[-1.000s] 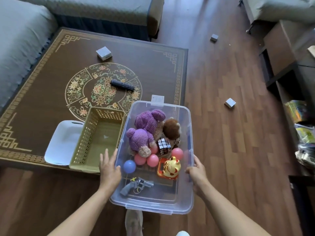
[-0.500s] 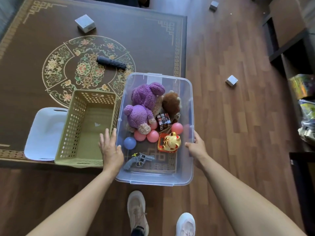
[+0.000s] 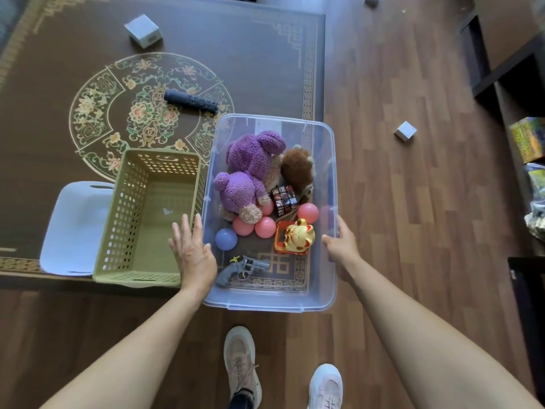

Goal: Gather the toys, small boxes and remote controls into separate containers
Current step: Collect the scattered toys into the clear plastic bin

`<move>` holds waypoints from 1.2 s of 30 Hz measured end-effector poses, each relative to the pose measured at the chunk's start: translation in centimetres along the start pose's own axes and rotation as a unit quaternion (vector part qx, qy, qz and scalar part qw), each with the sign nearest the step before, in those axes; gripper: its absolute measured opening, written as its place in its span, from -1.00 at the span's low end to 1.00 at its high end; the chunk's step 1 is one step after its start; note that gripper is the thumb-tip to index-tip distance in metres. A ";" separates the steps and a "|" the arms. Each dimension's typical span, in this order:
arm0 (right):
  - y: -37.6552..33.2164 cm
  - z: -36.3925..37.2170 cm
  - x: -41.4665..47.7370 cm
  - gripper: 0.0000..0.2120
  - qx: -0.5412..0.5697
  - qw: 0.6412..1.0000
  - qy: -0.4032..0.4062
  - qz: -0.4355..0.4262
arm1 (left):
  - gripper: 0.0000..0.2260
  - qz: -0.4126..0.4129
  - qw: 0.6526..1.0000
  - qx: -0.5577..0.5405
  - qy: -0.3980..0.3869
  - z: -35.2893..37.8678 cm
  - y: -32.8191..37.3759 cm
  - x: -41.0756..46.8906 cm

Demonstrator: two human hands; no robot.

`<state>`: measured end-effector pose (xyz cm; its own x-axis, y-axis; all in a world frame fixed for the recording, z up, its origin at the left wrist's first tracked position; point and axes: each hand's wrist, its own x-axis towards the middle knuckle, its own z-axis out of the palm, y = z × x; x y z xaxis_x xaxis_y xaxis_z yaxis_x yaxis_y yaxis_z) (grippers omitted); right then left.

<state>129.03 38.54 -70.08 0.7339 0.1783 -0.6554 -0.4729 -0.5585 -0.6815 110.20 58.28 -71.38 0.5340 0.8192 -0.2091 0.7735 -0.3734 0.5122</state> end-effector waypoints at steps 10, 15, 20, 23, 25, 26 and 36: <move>0.2 0.2 -1.2 -0.41 -0.026 0.999 -0.003 -0.021 | -0.37 -0.003 1.000 0.010 0.002 0.3 0.0 0.0; 0.0 0.0 -2.1 -0.39 -0.052 0.998 -0.005 -0.015 | -0.38 -0.009 1.000 0.015 -0.014 -0.1 0.0 0.0; -1.3 -1.1 -5.0 -0.34 -0.056 0.998 0.013 0.006 | -0.40 -0.007 0.999 0.019 -0.045 -2.3 0.9 -0.3; -2.7 -2.0 -7.6 -0.35 -0.049 0.998 0.028 -0.003 | -0.41 0.010 0.998 0.000 -0.055 -4.8 1.9 -0.6; -3.8 -2.5 -9.7 -0.36 -0.048 0.998 0.036 -0.009 | -0.42 0.020 0.998 -0.011 -0.066 -6.7 2.5 -1.0; -4.4 -2.7 -11.0 -0.37 -0.047 0.998 0.040 -0.012 | -0.42 0.023 0.997 -0.019 -0.075 -7.9 2.7 -1.4; -8.0 -4.0 -24.4 -0.42 -0.027 0.994 0.036 -0.096 | -0.53 0.054 0.983 -0.125 -0.124 -18.4 6.0 -8.5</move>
<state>116.90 35.43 -47.33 0.8419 0.2288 -0.4888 -0.2949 -0.5634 -0.7717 103.97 57.08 -51.16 0.6992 0.6378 -0.3230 0.6162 -0.3086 0.7246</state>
